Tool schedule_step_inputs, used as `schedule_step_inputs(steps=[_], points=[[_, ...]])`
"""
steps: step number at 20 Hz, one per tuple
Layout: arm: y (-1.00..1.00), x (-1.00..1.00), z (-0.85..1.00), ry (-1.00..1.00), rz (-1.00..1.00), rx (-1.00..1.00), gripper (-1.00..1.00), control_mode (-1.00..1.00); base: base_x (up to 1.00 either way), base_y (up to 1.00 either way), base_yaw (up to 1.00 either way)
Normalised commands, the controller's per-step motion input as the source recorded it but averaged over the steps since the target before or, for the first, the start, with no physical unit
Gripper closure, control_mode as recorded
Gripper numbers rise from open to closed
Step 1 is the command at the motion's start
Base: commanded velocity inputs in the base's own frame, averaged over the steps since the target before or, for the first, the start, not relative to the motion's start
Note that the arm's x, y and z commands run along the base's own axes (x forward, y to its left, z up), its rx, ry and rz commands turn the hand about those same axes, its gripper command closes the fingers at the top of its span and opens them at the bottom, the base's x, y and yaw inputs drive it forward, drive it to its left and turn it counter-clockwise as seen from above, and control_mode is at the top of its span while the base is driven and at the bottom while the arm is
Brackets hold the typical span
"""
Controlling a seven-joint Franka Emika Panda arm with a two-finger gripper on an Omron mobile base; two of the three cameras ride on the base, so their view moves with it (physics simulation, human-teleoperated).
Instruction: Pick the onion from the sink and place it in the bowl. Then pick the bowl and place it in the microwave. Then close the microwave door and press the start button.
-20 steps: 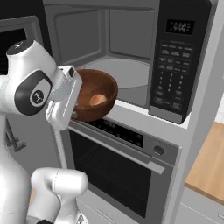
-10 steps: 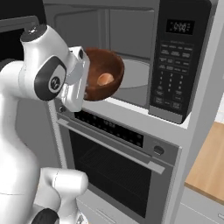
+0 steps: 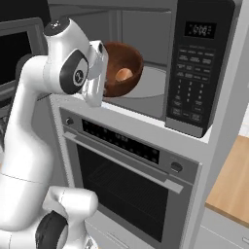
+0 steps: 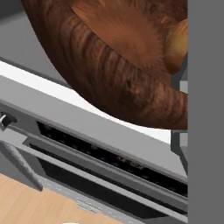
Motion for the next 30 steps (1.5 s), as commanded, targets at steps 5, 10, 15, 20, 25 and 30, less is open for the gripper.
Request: schedule_step_inputs(steps=[5,10,15,20,25,30], points=[[-0.21,0.74,-0.01,0.01,0.03,0.01,1.00,-1.00,0.00,0.00,0.00],[-0.24,0.71,-0.06,0.01,0.07,0.02,1.00,-1.00,0.00,0.00,0.00],[0.00,0.52,-0.37,0.02,0.05,0.00,1.00,-1.00,0.00,0.00,0.00],[0.00,0.44,-0.29,0.02,0.02,0.00,1.00,-1.00,0.00,0.00,0.00],[0.01,0.44,-0.33,0.00,0.00,-0.01,-1.00,-1.00,0.00,0.00,0.00],[0.06,0.29,-0.11,-0.23,0.00,-0.01,-1.00,-1.00,0.00,0.00,0.00]])
